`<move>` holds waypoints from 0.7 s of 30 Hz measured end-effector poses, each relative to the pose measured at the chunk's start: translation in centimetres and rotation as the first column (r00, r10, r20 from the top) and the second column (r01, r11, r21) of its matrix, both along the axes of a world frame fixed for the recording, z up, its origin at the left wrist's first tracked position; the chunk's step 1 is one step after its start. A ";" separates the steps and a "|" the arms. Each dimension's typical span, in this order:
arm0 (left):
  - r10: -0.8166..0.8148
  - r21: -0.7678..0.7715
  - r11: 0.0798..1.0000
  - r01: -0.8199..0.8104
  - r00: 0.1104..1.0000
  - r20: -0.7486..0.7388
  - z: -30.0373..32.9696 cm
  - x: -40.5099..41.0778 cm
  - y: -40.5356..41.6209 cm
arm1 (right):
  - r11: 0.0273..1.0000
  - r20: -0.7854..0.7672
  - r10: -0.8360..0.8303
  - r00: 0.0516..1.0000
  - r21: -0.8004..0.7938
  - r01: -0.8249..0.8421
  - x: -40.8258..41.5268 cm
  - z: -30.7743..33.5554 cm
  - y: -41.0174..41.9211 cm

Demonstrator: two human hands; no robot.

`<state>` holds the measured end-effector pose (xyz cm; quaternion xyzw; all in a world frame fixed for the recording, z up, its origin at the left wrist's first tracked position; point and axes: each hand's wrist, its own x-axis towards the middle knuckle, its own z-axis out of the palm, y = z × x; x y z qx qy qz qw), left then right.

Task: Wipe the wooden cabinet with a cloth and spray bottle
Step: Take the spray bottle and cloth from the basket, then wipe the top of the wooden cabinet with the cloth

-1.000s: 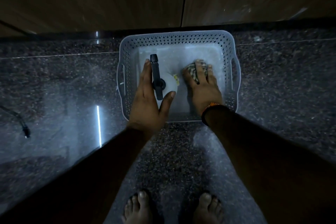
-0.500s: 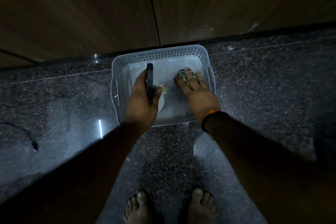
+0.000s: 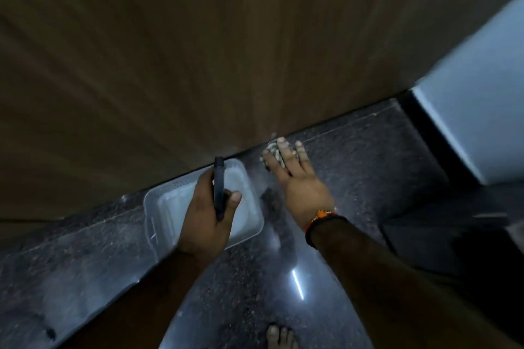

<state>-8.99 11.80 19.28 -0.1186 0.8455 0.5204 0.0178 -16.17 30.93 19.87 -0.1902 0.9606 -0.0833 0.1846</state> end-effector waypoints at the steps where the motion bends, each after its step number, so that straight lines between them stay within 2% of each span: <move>1: -0.042 0.014 0.999 0.043 0.999 -0.025 1.6 -0.7 1.3 | 0.999 -0.014 -0.033 0.999 -0.010 0.032 -0.3 2.2 1.8; 6: -0.259 -0.054 0.965 0.255 0.960 -0.105 9.1 -3.7 8.6 | 0.980 -0.161 -0.198 0.967 -0.008 0.200 -0.8 9.8 10.7; 11: -0.358 -0.080 0.933 0.351 0.926 -0.119 15.4 -5.7 17.3 | 0.937 -0.252 -0.338 0.907 0.003 0.350 0.9 15.7 19.0; 15: -0.477 -0.122 0.879 0.461 0.853 -0.213 19.2 -6.5 24.5 | 0.895 -0.318 -0.423 0.849 0.001 0.446 3.5 19.3 25.2; 21: -0.607 -0.122 0.791 0.599 0.747 -0.270 24.0 -5.4 34.4 | 0.792 -0.368 -0.578 0.728 -0.036 0.610 9.2 23.4 33.3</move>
